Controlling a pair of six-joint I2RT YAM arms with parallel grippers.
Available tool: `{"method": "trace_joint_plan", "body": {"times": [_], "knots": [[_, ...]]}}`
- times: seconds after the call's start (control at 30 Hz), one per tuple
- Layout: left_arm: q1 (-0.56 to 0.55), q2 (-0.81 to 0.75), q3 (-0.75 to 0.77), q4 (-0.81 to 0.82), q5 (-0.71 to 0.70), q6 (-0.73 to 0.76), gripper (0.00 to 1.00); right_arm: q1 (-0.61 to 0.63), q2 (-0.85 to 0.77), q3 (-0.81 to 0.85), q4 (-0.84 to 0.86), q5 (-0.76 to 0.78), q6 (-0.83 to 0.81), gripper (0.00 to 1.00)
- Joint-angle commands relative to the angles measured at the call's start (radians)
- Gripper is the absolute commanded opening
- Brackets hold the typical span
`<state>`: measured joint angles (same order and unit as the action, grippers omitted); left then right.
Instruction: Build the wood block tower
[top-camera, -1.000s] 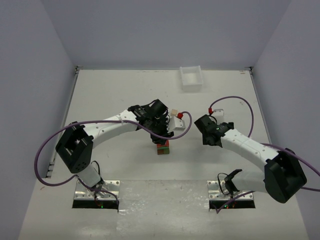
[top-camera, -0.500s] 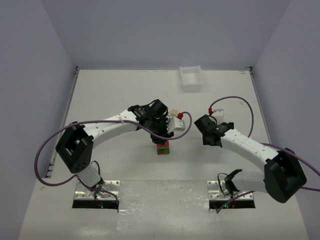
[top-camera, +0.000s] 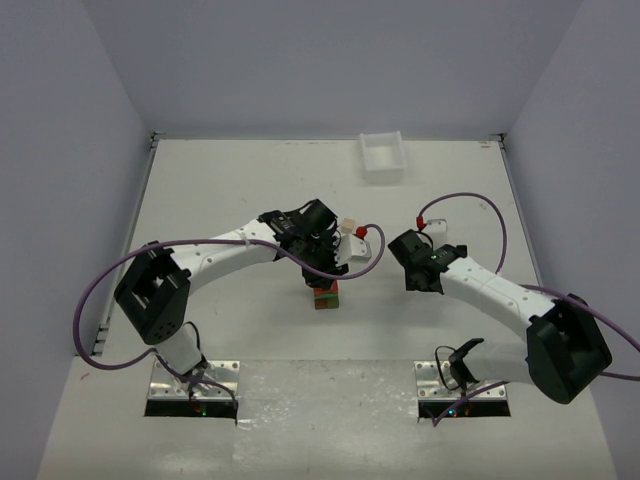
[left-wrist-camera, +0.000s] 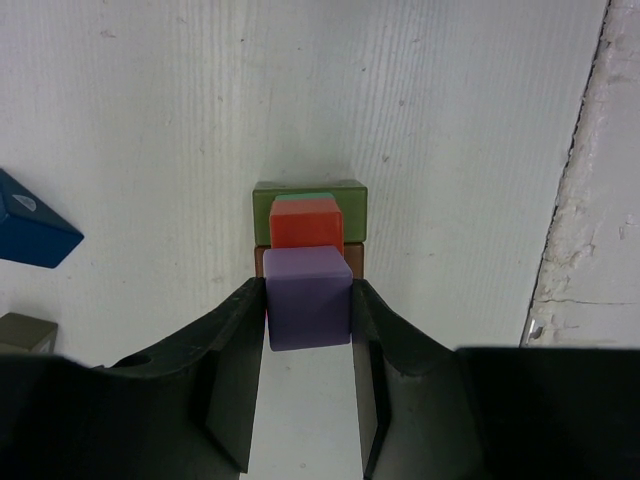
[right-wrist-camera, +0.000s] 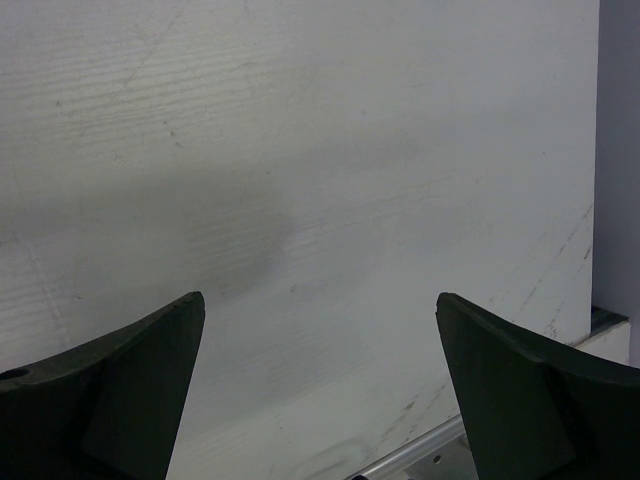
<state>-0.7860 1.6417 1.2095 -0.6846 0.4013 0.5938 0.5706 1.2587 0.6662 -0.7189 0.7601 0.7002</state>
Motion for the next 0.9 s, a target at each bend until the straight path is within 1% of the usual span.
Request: {"method": "trace_joint_plan", "body": {"times": [0.0, 0.1, 0.17, 0.27, 0.3, 0.33, 0.37, 0.4, 0.47, 0.5, 0.53, 0.57, 0.87], "knots": [[-0.007, -0.004, 0.016, 0.022, 0.004, 0.009, 0.38, -0.005, 0.003, 0.029, -0.008, 0.048, 0.027, 0.99], [-0.007, -0.005, 0.015, 0.018, 0.000, 0.011, 0.41, -0.005, 0.005, 0.030, -0.008, 0.050, 0.027, 0.99], [-0.007, -0.005, 0.017, 0.015, 0.002, 0.013, 0.44, -0.005, 0.005, 0.030, -0.008, 0.050, 0.028, 0.99], [-0.007, -0.005, 0.018, 0.011, 0.006, 0.017, 0.47, -0.005, 0.007, 0.030, -0.008, 0.048, 0.027, 0.99], [-0.007, -0.005, 0.019, 0.011, 0.005, 0.017, 0.50, -0.005, 0.008, 0.030, -0.008, 0.048, 0.027, 0.99], [-0.007, -0.005, 0.021, 0.011, 0.007, 0.018, 0.50, -0.006, 0.008, 0.031, -0.008, 0.047, 0.027, 0.99], [-0.007, -0.005, 0.021, 0.010, 0.008, 0.018, 0.55, -0.006, 0.010, 0.032, -0.008, 0.047, 0.027, 0.99], [-0.007, -0.006, 0.023, 0.010, 0.010, 0.018, 0.63, -0.005, 0.010, 0.032, -0.008, 0.048, 0.027, 0.99], [-0.007, -0.009, 0.025, 0.010, 0.009, 0.018, 0.72, -0.005, 0.013, 0.033, -0.008, 0.047, 0.027, 0.99], [-0.008, -0.012, 0.025, 0.011, 0.007, 0.017, 0.84, -0.005, 0.015, 0.033, -0.008, 0.048, 0.027, 0.99], [-0.009, -0.016, 0.025, 0.014, 0.006, 0.016, 0.94, -0.006, 0.016, 0.033, -0.008, 0.048, 0.027, 0.99], [-0.009, -0.020, 0.025, 0.017, 0.003, 0.015, 0.99, -0.006, 0.017, 0.033, -0.008, 0.047, 0.027, 0.99], [-0.003, -0.064, 0.062, 0.041, -0.016, 0.005, 1.00, -0.005, 0.034, 0.044, -0.010, 0.038, 0.013, 0.99]]}}
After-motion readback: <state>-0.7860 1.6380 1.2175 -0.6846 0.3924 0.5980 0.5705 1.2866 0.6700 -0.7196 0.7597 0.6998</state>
